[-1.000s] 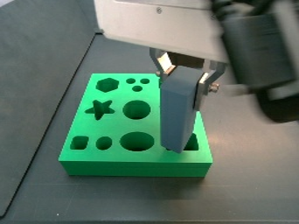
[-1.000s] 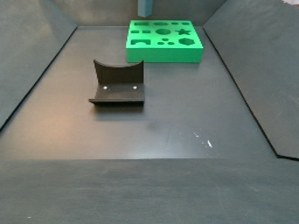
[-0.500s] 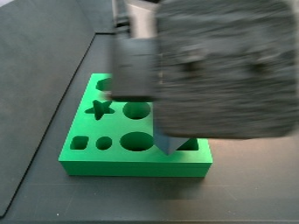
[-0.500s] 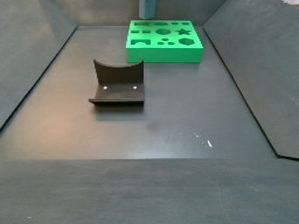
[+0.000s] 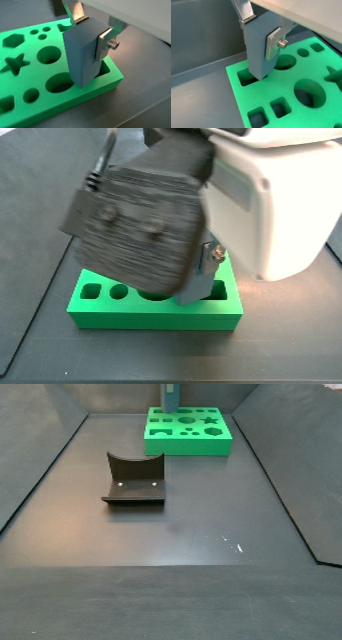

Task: Insert the rectangle object.

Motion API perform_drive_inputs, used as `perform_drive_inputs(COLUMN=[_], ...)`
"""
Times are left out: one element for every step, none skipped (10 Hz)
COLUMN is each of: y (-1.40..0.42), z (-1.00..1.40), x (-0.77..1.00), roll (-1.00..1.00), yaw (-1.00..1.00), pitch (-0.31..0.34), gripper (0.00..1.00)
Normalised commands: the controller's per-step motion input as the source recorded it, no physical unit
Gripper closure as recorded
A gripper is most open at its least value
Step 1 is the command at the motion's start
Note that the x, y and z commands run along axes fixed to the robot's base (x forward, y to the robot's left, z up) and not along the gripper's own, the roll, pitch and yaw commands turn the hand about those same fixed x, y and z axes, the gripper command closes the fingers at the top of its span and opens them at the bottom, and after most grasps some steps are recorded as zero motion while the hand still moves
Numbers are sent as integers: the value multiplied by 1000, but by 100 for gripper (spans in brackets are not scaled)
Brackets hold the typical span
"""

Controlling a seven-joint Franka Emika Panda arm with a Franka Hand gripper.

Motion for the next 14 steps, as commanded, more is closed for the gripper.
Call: perform_drive_inputs(y=[71,69,54,17,0,-237,-3,-191,-229,-6,63,180,177,46], z=[-251,-240,-206,-169,-171,-120,-31,-197,-269,-277,-331,-354,-291,-346], x=[0,0,0,226,497,514,0,140,537,603,551,371,106,9], roll=[0,0,0,0,0,99,31,57,0,0,10,53,81,64], yaw=[-911,-931,-906,-749,-506,-249,0,0,0,-243,-291,-274,-163,-89], pitch=[204,170,136,121,143,133,-40,-23,0,0,100,184,213,101], gripper=[100,100,100,100,100,100,100,100,100,100,100,100,100,100])
